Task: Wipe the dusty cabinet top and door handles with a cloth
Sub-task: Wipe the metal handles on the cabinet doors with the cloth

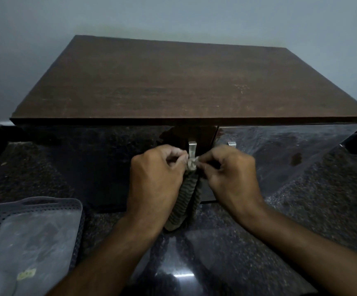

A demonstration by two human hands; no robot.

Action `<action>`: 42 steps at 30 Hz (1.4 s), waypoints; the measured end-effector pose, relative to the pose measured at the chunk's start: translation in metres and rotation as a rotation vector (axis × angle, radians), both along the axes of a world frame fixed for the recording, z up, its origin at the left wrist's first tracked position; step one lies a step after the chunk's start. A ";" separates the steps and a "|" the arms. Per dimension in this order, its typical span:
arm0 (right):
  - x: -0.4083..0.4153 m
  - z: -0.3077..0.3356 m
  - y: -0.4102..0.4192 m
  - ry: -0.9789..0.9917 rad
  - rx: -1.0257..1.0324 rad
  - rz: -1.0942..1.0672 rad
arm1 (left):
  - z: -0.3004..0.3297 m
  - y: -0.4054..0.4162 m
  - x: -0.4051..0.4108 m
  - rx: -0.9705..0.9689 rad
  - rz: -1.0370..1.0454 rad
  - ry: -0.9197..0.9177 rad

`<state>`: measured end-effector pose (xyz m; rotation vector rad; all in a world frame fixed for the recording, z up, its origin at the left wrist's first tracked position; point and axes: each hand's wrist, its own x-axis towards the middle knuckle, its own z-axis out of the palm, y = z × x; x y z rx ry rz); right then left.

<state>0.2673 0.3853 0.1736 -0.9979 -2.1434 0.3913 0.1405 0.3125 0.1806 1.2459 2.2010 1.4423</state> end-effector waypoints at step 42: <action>0.000 -0.032 0.006 -0.369 0.487 0.363 | 0.007 -0.003 -0.005 0.051 0.036 -0.016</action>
